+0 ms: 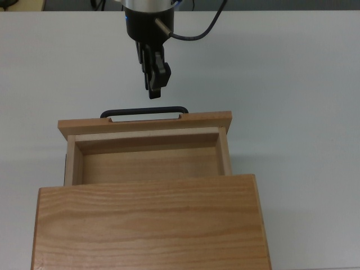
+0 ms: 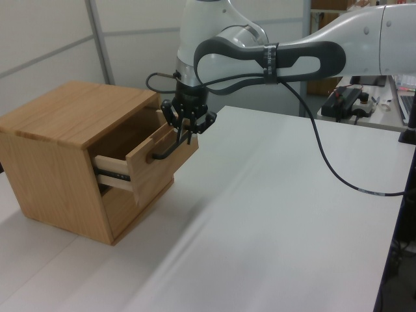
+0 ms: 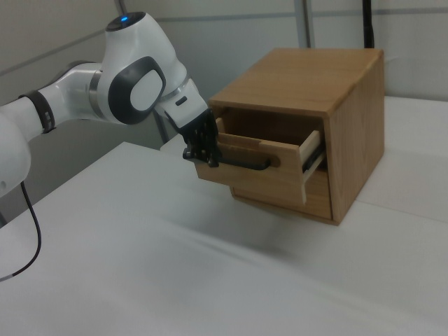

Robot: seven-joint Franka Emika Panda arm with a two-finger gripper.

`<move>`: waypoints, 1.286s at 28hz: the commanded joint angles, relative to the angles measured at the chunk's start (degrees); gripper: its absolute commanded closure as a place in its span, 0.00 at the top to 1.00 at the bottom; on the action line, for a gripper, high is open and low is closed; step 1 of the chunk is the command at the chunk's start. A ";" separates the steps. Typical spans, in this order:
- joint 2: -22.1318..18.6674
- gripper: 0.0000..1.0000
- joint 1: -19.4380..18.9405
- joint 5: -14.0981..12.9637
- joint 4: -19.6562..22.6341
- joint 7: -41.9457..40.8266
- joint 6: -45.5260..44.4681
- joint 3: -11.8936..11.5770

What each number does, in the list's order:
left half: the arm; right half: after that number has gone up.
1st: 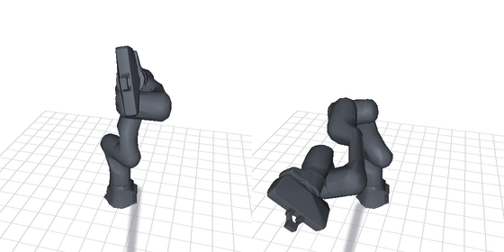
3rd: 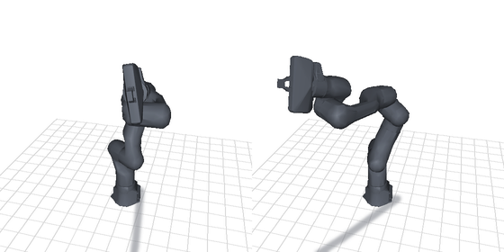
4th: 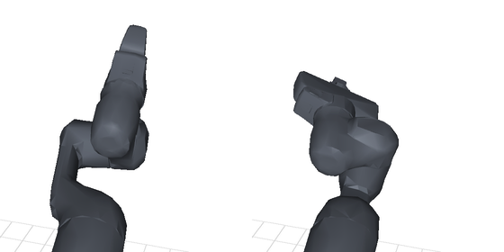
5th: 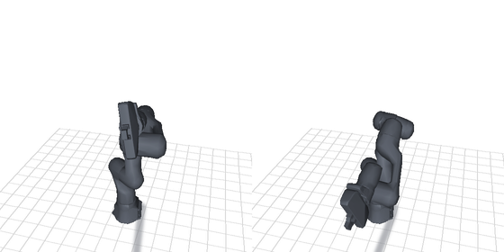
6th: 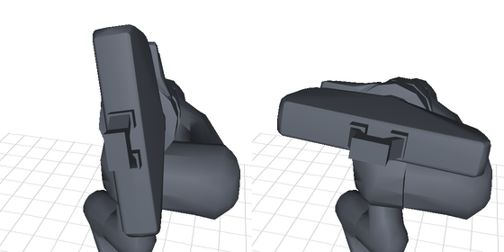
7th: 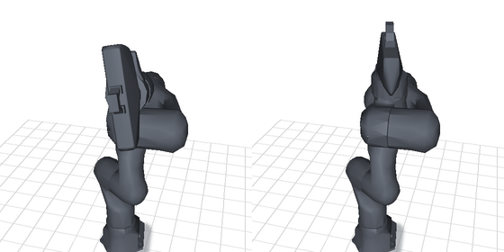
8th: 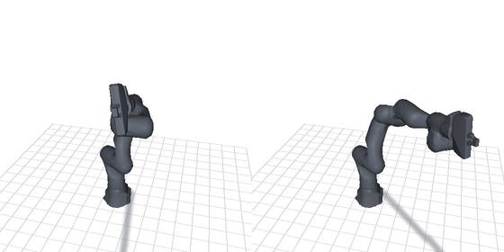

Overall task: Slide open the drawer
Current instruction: 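Open the gripper, release the handle and lift away from the drawer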

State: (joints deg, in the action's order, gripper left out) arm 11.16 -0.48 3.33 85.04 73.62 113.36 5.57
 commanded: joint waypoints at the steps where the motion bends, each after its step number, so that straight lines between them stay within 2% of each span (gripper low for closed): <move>1: -2.99 1.00 -0.14 -1.83 1.79 -9.09 -4.36 -0.21; 9: -4.57 1.00 -0.14 -1.83 1.53 -28.24 -10.16 -0.13; 10: -5.09 1.00 -0.14 -1.83 1.18 -33.05 -11.65 -0.13; 20: -5.89 1.00 0.04 -1.57 0.74 -60.83 -20.26 -0.48; 29: -8.35 1.00 0.13 -1.57 0.83 -73.87 -24.67 -0.92; 36: -10.28 1.00 0.30 -1.57 1.00 -79.32 -27.22 -1.00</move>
State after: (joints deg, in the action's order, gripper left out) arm 3.07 -0.19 2.76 84.85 -0.95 88.21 5.25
